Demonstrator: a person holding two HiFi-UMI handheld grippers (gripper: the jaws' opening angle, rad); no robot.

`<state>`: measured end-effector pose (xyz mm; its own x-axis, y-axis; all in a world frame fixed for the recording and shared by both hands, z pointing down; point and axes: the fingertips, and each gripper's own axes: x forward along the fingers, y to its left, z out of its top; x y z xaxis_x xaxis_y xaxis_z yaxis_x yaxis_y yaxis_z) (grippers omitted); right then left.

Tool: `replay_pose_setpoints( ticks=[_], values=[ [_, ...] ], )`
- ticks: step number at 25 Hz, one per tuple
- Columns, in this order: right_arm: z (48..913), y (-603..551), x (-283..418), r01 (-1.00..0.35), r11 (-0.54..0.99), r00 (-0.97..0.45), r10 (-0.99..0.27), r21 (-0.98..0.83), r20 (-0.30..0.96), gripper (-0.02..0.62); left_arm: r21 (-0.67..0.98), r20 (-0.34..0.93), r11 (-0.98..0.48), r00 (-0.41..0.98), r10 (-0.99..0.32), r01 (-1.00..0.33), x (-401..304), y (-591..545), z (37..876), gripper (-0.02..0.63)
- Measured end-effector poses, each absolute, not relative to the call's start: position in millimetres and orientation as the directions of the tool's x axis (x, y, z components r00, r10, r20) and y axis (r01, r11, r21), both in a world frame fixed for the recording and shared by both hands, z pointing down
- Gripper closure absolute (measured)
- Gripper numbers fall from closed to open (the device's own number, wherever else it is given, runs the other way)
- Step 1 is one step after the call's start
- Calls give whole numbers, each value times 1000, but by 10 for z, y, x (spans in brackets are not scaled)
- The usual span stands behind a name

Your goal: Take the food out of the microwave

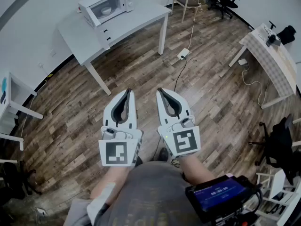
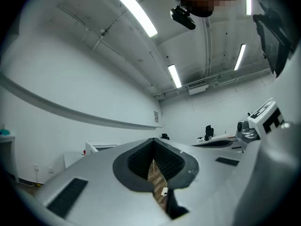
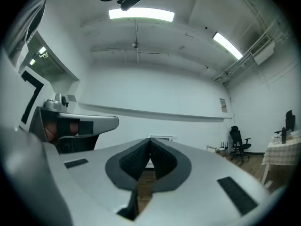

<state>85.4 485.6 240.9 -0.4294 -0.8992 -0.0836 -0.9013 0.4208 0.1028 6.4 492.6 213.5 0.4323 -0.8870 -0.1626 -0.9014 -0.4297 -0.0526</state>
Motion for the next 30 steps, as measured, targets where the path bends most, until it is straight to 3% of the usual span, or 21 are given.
replay_pose_setpoints(
  ticks=[30],
  values=[
    [2533, 4686, 1724, -899, 426, -435, -895, 100, -95, 586, -109, -110, -380, 391, -914, -919, 838, 4831, 2250, 600]
  ],
)
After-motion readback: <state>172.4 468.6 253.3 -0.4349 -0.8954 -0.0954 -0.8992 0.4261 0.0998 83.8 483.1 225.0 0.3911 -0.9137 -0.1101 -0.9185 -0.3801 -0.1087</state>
